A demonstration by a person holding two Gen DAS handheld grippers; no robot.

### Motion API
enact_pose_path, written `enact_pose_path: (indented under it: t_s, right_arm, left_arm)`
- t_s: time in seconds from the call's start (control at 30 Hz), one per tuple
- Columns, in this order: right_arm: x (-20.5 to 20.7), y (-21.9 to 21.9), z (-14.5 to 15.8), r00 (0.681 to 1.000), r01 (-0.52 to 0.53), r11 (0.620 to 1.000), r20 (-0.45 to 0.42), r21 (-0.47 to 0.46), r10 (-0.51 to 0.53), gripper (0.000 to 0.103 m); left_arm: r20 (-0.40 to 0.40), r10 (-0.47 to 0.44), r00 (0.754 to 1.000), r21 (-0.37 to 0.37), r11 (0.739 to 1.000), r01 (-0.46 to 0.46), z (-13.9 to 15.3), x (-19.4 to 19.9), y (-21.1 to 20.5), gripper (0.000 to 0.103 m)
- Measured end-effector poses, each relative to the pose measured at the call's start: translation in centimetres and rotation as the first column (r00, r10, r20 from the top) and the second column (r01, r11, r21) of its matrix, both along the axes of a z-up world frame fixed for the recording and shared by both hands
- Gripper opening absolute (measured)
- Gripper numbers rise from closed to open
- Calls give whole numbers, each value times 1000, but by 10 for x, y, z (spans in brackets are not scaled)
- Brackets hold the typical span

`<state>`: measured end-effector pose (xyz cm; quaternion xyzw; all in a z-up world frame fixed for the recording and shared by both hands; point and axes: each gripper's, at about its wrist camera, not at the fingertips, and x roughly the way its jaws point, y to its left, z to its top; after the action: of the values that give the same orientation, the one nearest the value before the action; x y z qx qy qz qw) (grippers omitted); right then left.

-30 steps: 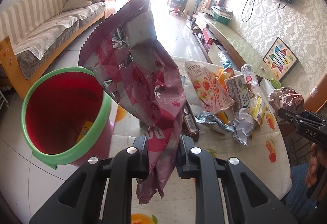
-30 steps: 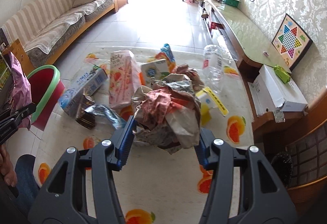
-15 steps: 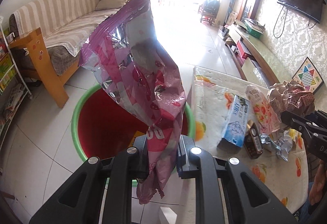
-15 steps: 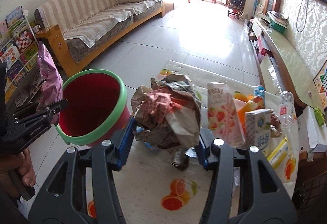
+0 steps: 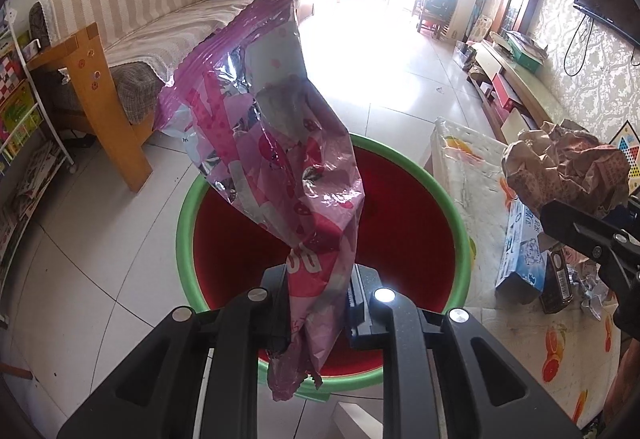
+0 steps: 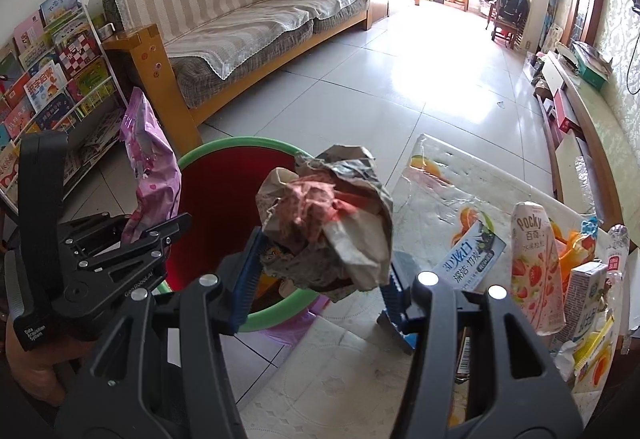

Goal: Collect trash
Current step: 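Carry the pink bag over the red bucket and open the left tool, then lower the paper wad into the red bucket and open the right tool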

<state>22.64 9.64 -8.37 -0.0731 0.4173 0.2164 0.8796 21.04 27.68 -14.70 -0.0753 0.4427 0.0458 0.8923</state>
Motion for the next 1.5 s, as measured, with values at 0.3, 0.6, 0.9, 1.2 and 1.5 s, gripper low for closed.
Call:
enact_pose_path:
  t_s: [0.3,0.6,0.9,1.2,1.5]
  right_arm:
    - [8,11,-9,1000,-14,1000,-15,-17,13,51]
    - [11,26,-17,999,-36,999,-30,-19,36,51]
    - [15,55,-24,996,-79,997,-40,-17,79,51]
    - [16,85,-33,992,-118,993,-50,-24,117,57]
    - [12,89,-22,993,-119,993,6,-25,119,98]
  left_arm:
    - [-16,26,1000,-16,1000,-26,-11,1,11,67]
    - [-14,61,998,5,998,-61,-11,-7,22,79]
    - [-3,129,992,27,991,-128,-6,-29,47,88]
    - [-6,192,981,16,981,-192,-7,-53,72,89]
    - [-1,217,976,18,976,-217,-6,-61,76,89]
